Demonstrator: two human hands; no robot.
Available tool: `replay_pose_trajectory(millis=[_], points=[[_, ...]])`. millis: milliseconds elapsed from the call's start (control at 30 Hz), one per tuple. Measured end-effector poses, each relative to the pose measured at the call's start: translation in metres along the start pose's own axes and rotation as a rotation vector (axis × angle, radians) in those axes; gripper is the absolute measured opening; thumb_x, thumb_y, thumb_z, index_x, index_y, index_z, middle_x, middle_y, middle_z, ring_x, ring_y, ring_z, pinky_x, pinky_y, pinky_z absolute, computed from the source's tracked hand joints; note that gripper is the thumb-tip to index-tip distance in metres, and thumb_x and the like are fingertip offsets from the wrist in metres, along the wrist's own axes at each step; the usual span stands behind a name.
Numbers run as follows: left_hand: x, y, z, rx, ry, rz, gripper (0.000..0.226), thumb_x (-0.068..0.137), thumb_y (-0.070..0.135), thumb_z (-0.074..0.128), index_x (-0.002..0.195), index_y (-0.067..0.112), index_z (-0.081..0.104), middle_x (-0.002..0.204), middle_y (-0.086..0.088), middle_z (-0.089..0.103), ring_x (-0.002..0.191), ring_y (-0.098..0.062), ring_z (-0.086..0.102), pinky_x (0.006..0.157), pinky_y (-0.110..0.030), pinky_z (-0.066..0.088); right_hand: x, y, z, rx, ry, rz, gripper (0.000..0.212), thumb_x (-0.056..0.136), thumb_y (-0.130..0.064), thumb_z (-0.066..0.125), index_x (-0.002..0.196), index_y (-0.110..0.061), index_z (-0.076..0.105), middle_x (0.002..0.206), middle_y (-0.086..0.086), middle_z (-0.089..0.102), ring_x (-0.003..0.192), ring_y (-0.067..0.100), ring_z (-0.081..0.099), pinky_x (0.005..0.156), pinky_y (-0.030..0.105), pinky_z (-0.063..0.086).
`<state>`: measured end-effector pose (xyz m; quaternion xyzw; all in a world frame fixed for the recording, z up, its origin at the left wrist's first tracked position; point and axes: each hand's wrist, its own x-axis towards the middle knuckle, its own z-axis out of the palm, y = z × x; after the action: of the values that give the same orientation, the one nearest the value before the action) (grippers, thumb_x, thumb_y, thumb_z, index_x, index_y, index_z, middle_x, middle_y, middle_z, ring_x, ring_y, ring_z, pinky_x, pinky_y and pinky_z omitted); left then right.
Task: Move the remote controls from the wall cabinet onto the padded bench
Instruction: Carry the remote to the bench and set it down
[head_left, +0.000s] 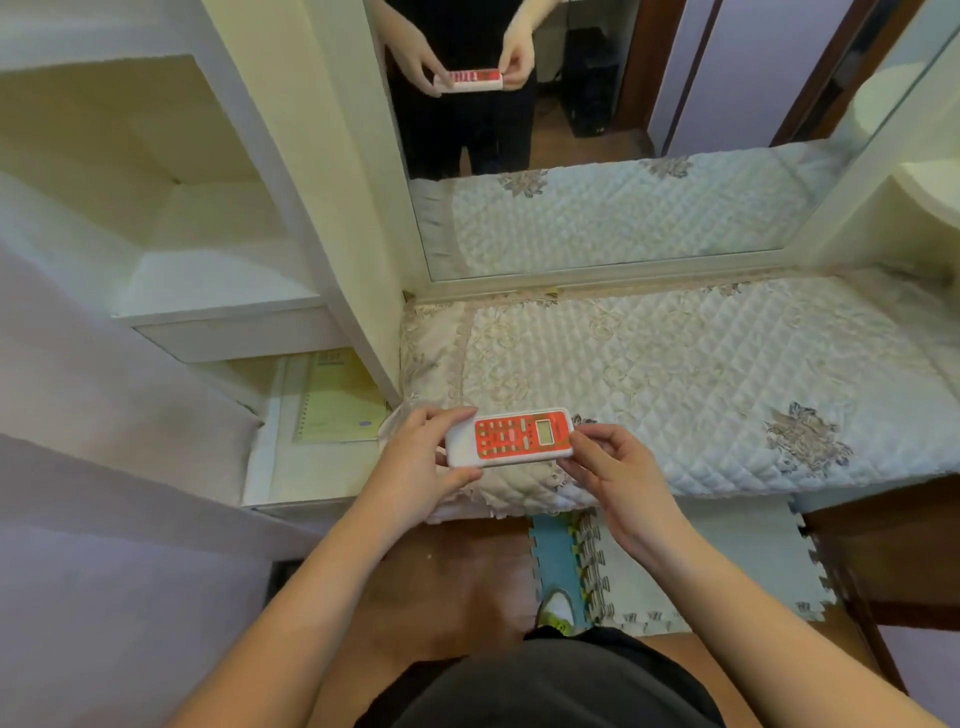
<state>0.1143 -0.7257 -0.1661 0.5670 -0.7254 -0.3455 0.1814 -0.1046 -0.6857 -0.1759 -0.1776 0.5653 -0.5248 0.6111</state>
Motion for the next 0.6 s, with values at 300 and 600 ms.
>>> replay_pose_trajectory(millis=[300, 600], points=[[0.060, -0.015, 0.013, -0.222, 0.101, -0.184, 0.069, 0.069, 0.014, 0.085, 0.130, 0.018, 0.055, 0.113, -0.003, 0.058, 0.085, -0.001, 0.063, 0.080, -0.019, 0.054, 0.073, -0.011, 0.008, -0.068, 0.021, -0.023, 0.011, 0.090, -0.010, 0.062, 0.099, -0.005, 0.062, 0.095, 0.015, 0.069, 0.087, 0.018, 0.070, 0.076, 0.022, 0.056], [0.114, -0.049, 0.008, -0.444, -0.026, -0.221, 0.082, 0.077, -0.002, 0.075, 0.146, 0.016, 0.033, 0.120, -0.003, 0.053, 0.089, -0.004, 0.061, 0.073, -0.009, 0.051, 0.133, 0.005, 0.033, -0.147, 0.108, -0.023, 0.018, 0.093, -0.007, 0.058, 0.107, 0.004, 0.058, 0.106, 0.022, 0.066, 0.092, 0.022, 0.069, 0.076, 0.022, 0.057]])
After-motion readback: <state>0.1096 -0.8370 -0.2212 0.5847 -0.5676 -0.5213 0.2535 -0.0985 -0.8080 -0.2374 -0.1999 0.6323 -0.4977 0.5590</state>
